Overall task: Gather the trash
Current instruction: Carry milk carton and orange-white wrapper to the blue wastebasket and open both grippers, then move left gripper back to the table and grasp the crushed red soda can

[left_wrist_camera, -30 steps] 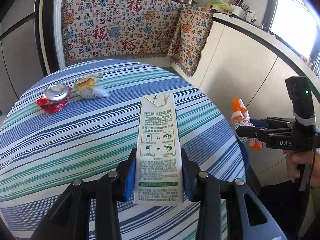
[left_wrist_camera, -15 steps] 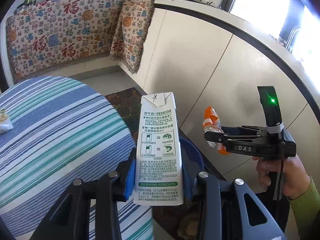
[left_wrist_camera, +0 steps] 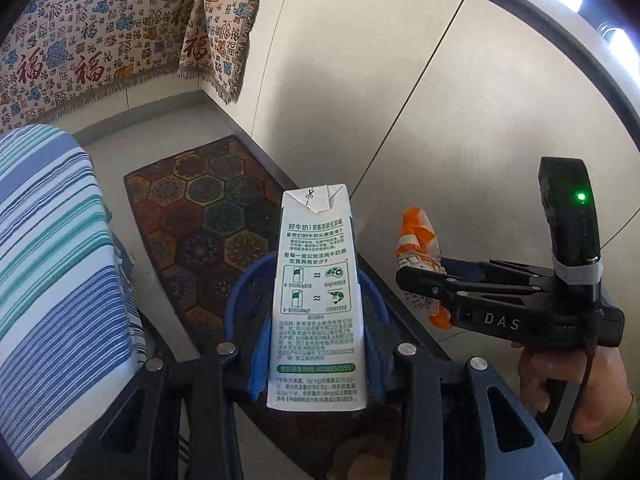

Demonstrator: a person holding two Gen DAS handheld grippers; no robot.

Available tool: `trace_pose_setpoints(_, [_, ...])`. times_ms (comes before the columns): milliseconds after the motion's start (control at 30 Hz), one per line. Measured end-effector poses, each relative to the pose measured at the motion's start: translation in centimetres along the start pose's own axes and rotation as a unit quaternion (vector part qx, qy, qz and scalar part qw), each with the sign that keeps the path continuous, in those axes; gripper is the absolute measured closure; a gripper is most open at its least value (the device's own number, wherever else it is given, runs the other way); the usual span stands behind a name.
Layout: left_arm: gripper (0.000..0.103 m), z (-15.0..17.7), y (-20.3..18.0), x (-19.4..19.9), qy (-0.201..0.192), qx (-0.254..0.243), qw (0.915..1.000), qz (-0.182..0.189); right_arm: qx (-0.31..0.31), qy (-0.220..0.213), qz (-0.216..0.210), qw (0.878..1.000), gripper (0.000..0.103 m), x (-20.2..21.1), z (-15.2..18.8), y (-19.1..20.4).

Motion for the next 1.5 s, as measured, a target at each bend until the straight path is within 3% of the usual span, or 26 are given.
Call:
trace_pose_setpoints(467, [0.063,-0.9,0.4,-6.3,0.028,0.002,0.9996,-0.005,-0.028,0.000,-0.016,0.999,0.053,-0.6,-0.3,-1.4])
trace_pose_setpoints(533, [0.062,-0.9,0.4,-6.9,0.029,0.002,0.9996,-0.005,-0.028,-0.001,-0.016,0.999,0.050,-0.6,-0.5,-1.4])
trace_pose_setpoints(567, [0.054,-0.9,0.6,-7.4,0.033,0.006,0.9994,-0.006,-0.029,-0.001,-0.018,0.999,0.049,-0.7,-0.6,-1.5])
trace_pose_setpoints(633, [0.048,-1.1,0.8,-7.9,0.036,0.015,0.9992,-0.006,-0.034,-0.006,-0.024,0.999,0.037,-0.7,-0.8,-1.3])
trace_pose_setpoints(767, [0.048,-1.1,1.2,-7.8,0.035,0.023,0.9991,-0.006,-0.032,-0.015,-0.024,0.999,0.037,-0.4,-0.9,-0.9])
trace_pose_setpoints(900, [0.048,-0.8,0.9,-5.3,0.016,0.019,0.9997,-0.002,-0.017,-0.036,-0.003,0.999,0.032,0.3,-1.1,-0.4])
trace_pose_setpoints(1133, [0.045,1.7,0.5,3.6,-0.031,-0.004,0.9995,-0.006,0.024,-0.077,0.042,0.996,0.014,1.6,-1.6,1.9])
trace_pose_setpoints(1367, [0.038,6.9,5.6,12.5,-0.065,0.003,0.9951,-0.074,0.092,-0.109,0.072,0.987,0.009,1.8,-0.9,6.4])
trace_pose_setpoints(1500, [0.038,10.0,11.3,15.7,-0.066,0.041,0.9892,-0.125,0.140,-0.128,0.051,0.980,0.009,2.0,0.6,11.9])
Point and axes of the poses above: each gripper's, at about its wrist camera, not at the fingertips, and x roughly against the way its jaws point, y to its left, z to its underside, the point moved 3 cm from there along -x, roughly the way its jaws point, and after that the axes turned 4 degrees about y, right-handed, at the moved point
